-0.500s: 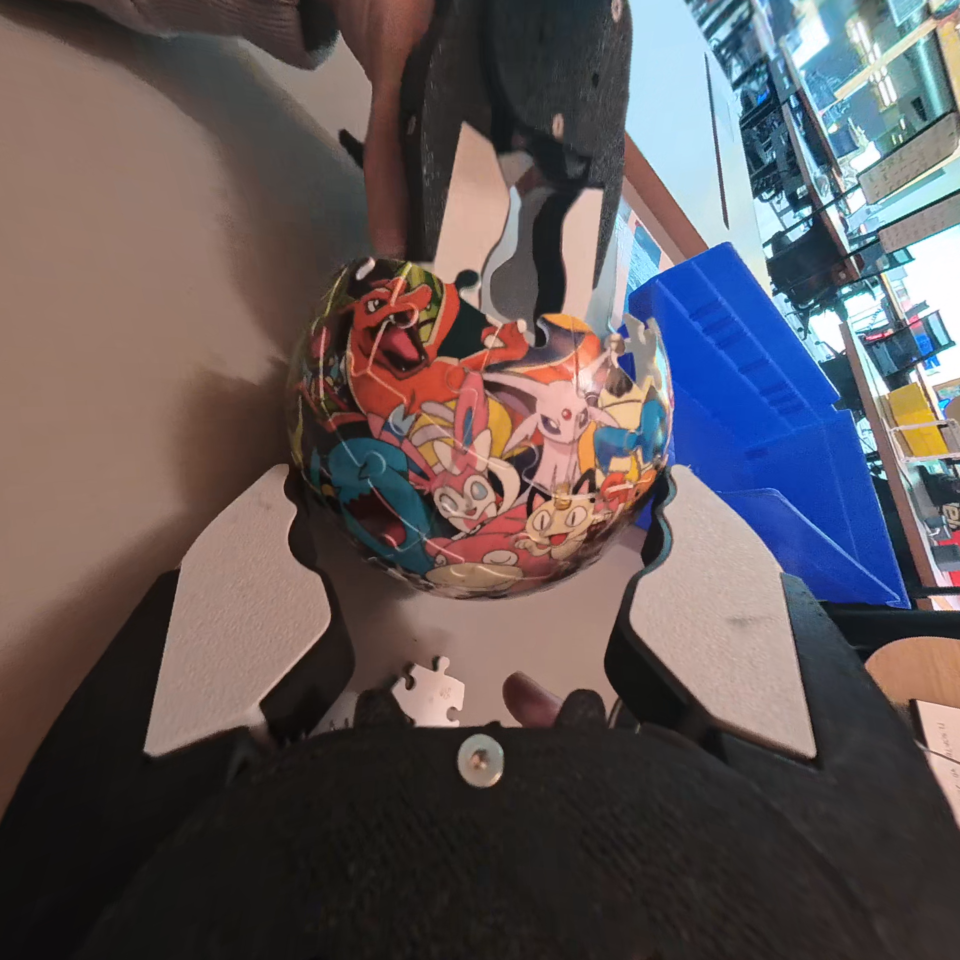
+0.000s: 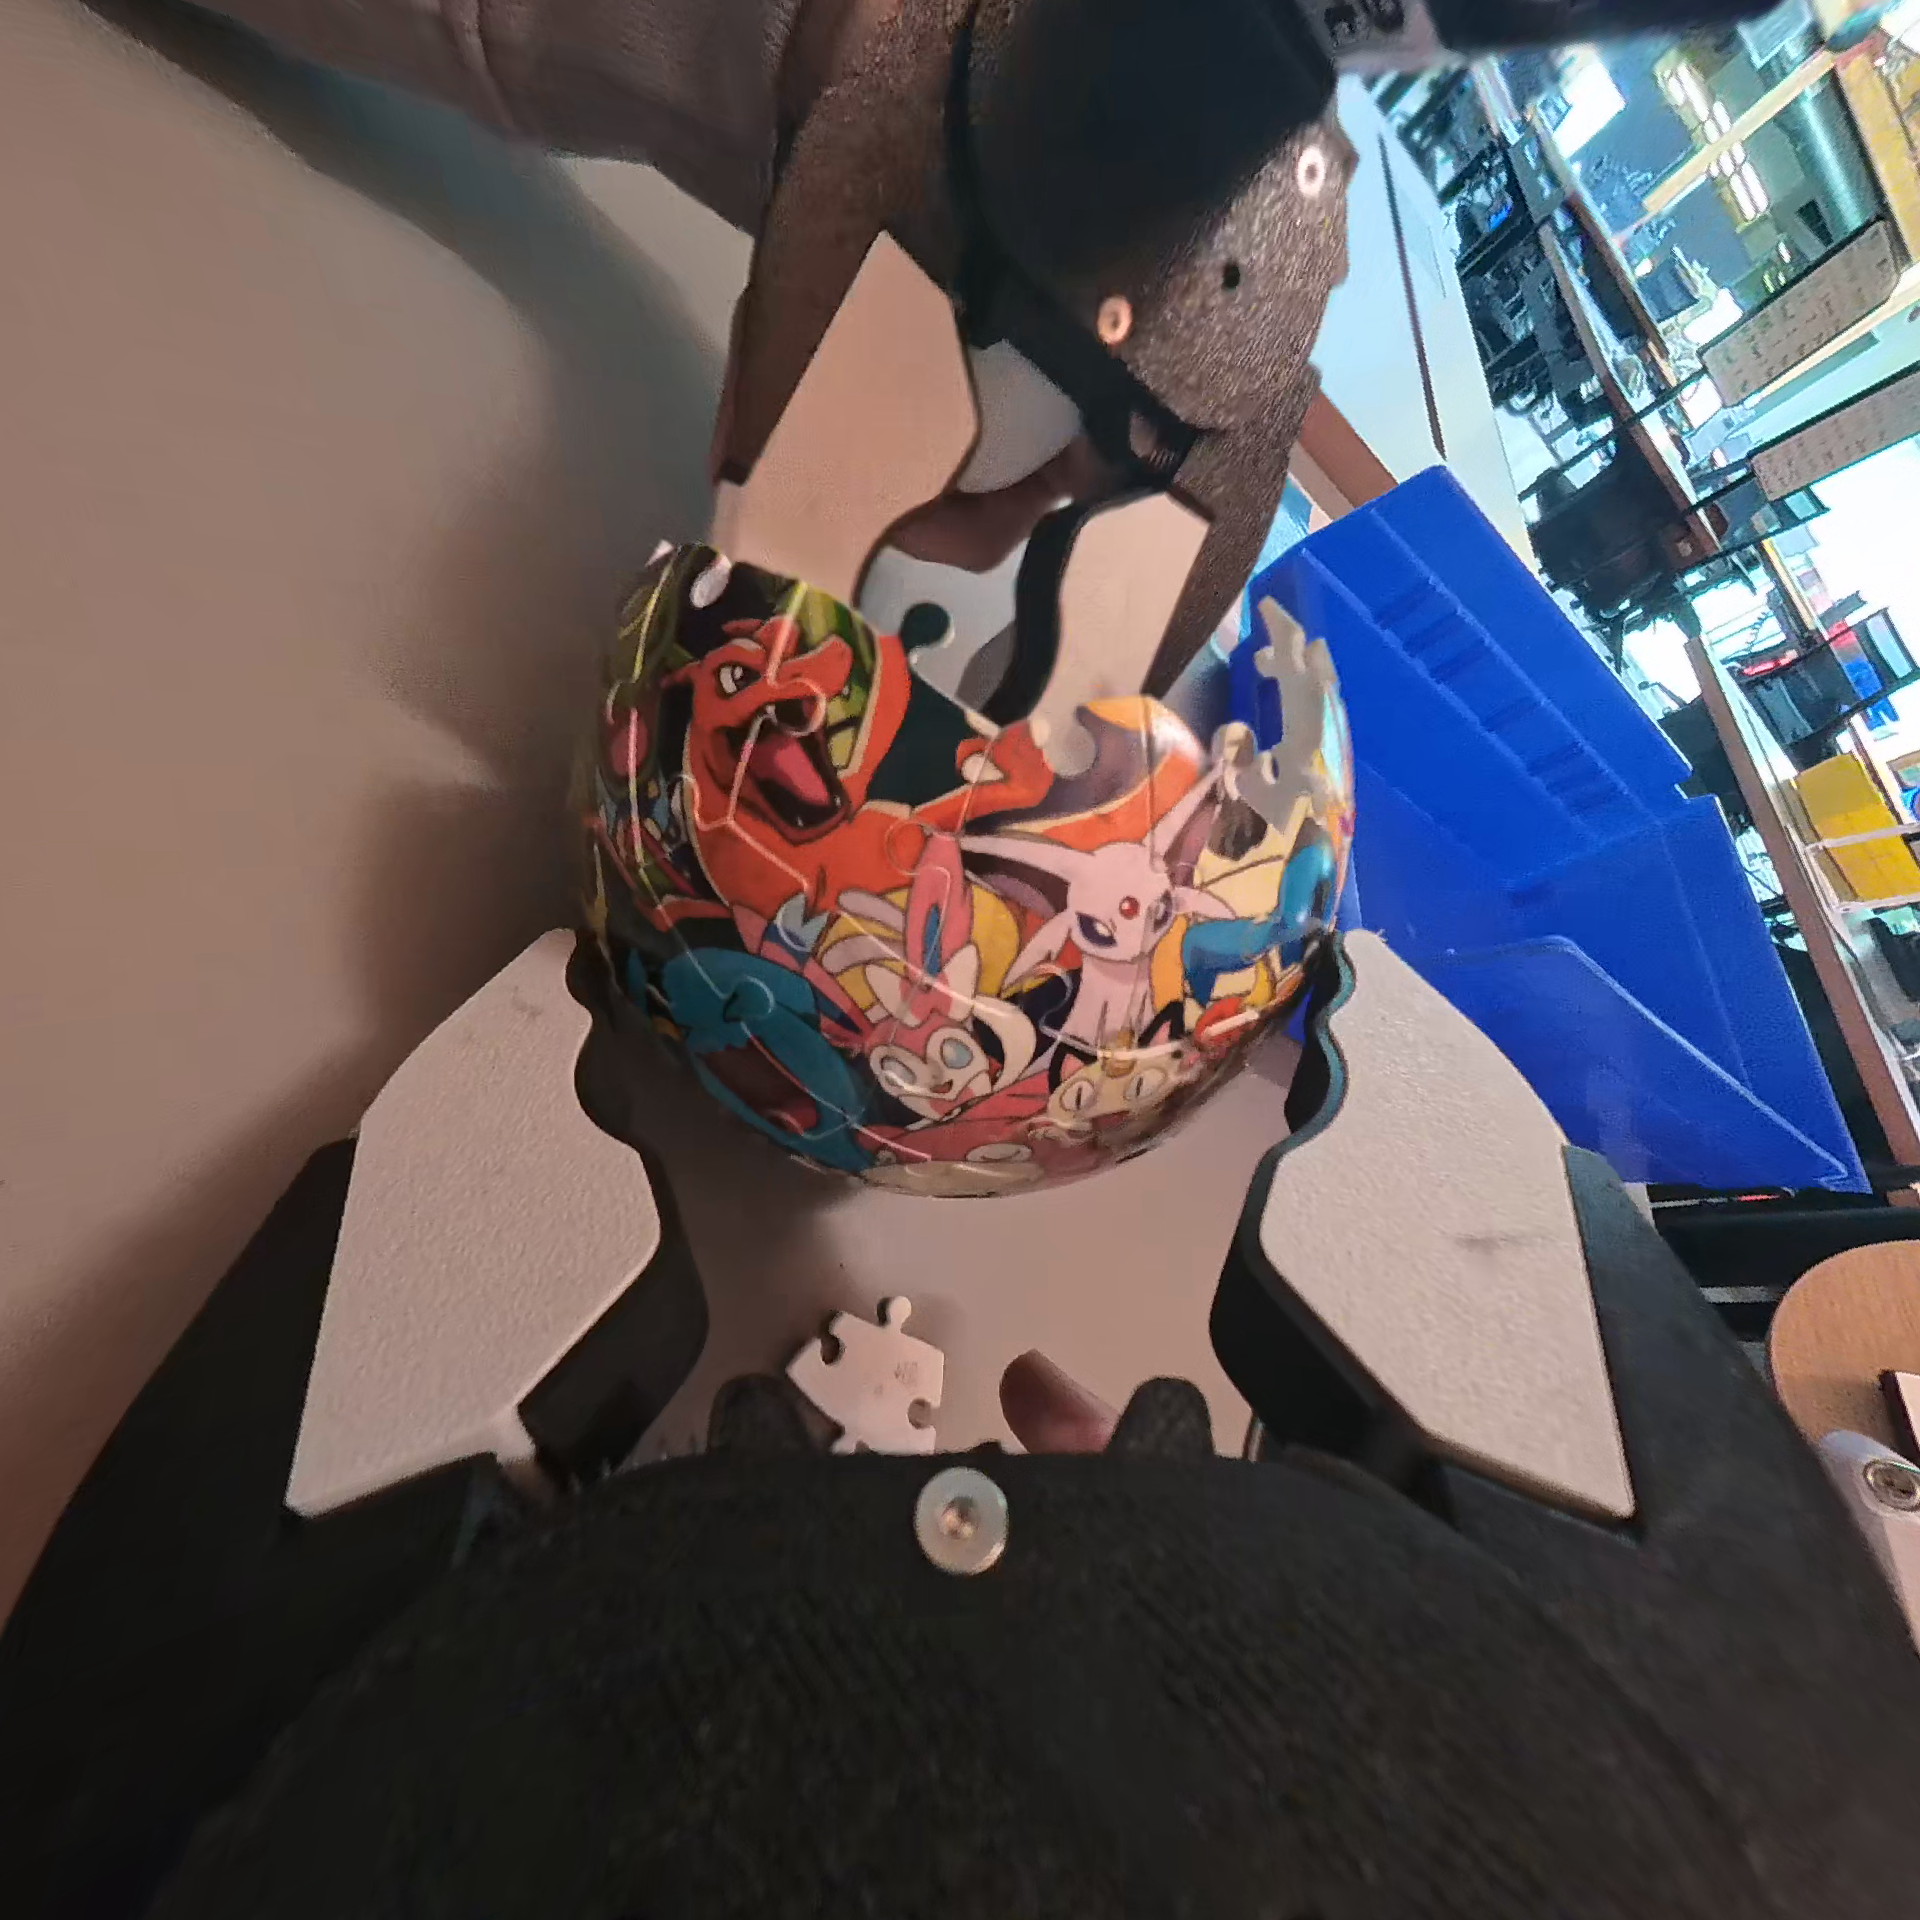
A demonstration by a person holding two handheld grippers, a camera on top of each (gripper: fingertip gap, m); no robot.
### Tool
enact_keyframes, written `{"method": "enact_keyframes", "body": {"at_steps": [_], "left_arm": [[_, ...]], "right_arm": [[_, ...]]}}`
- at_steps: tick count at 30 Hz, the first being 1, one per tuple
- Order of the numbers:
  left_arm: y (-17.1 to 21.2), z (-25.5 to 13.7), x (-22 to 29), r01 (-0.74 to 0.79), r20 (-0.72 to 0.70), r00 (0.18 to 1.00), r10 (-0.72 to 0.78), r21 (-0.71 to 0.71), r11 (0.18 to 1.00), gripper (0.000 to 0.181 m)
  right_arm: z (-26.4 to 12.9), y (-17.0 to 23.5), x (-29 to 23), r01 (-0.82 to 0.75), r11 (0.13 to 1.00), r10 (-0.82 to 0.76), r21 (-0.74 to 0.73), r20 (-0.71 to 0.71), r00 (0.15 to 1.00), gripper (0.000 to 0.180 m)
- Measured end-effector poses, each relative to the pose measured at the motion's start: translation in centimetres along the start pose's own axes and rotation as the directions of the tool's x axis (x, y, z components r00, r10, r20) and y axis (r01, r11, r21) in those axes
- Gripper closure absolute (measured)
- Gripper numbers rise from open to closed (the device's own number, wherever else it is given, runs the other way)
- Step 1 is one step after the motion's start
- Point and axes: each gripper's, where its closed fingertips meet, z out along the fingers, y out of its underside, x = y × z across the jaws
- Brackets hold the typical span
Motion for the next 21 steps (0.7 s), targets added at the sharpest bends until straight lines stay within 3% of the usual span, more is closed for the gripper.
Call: {"method": "enact_keyframes", "body": {"at_steps": [6,9,13,16,18,21], "left_arm": [[0.4,1.6,-0.5,0.010,-0.004,1.000,-0.011,-0.085,0.996,0.144],[0.0,1.4,-1.4,0.012,0.069,0.998,-0.006,-0.086,0.996,0.132],[-0.7,0.4,-0.9,0.006,0.078,0.997,-0.003,-0.046,0.999,0.130],[-2.3,-2.4,-0.8,0.075,0.111,0.990,-0.085,0.090,0.993,0.121],[-3.3,-5.2,-1.5,0.172,0.160,0.963,-0.215,0.247,0.954,0.115],[-1.4,-8.9,-4.6,0.398,0.249,0.798,-0.549,0.466,0.790,0.106]], "right_arm": [[-0.3,0.2,0.3,-0.021,1.000,0.022,0.014,-0.018,1.000,0.057],[-0.3,0.2,0.5,-0.045,0.998,0.046,0.032,-0.028,0.999,0.055],[-0.1,0.4,0.5,-0.036,0.999,0.038,0.030,-0.045,0.998,0.053],[0.0,0.1,0.5,-0.026,0.999,0.028,0.032,-0.059,0.998,0.052],[0.1,-0.4,0.4,-0.009,0.999,0.012,0.040,-0.075,0.997,0.051],[0.3,-1.2,-0.1,0.010,0.998,-0.004,0.067,-0.090,0.996,0.050]]}}
